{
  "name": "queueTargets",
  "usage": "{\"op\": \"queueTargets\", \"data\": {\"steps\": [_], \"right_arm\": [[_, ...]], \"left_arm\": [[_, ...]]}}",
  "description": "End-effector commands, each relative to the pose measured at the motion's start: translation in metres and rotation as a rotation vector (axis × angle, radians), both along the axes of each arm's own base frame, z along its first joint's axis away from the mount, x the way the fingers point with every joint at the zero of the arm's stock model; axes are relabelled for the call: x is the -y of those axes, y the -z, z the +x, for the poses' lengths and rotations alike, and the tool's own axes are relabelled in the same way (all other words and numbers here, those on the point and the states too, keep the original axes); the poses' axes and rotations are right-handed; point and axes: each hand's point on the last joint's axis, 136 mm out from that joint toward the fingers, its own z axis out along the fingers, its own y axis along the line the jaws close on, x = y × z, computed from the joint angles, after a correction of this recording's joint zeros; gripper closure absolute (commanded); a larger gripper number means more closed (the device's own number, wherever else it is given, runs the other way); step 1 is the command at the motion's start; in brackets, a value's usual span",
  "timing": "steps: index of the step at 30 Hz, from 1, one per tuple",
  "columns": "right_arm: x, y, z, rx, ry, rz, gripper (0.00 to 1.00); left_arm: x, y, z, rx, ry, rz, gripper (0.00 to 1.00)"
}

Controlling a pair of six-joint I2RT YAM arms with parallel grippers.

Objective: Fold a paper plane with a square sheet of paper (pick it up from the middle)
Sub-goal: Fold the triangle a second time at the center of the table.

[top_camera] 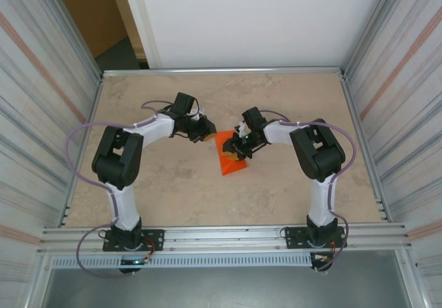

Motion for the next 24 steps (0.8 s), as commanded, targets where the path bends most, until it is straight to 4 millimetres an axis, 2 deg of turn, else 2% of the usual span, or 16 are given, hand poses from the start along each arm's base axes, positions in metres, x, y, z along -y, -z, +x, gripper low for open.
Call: {"op": "queueTargets", "data": {"steps": [1, 6, 10, 14, 17, 24], "right_arm": [[0.01, 0.022, -0.012, -0.07, 0.011, -0.079, 0.65], [0.011, 0.022, -0.012, -0.065, 0.003, -0.084, 0.65], [0.014, 0.026, -0.013, -0.067, 0.0, -0.109, 0.67], [0.018, 0.031, -0.016, -0.082, 0.0, -0.132, 0.71], [0.019, 0.033, -0.017, -0.087, -0.001, -0.14, 0.7], [0.021, 0.035, -0.018, -0.09, -0.002, -0.153, 0.72]], "left_arm": [[-0.015, -0.002, -0.007, -0.009, -0.049, 0.023, 0.83], [-0.021, -0.003, -0.019, -0.009, -0.061, 0.021, 0.82], [-0.018, -0.001, -0.031, -0.017, -0.045, 0.005, 0.83], [-0.007, 0.003, -0.044, -0.03, -0.007, 0.01, 0.84], [0.004, 0.01, -0.051, -0.043, 0.021, 0.016, 0.85], [0.018, 0.021, -0.057, -0.068, 0.043, 0.008, 0.87]]}}
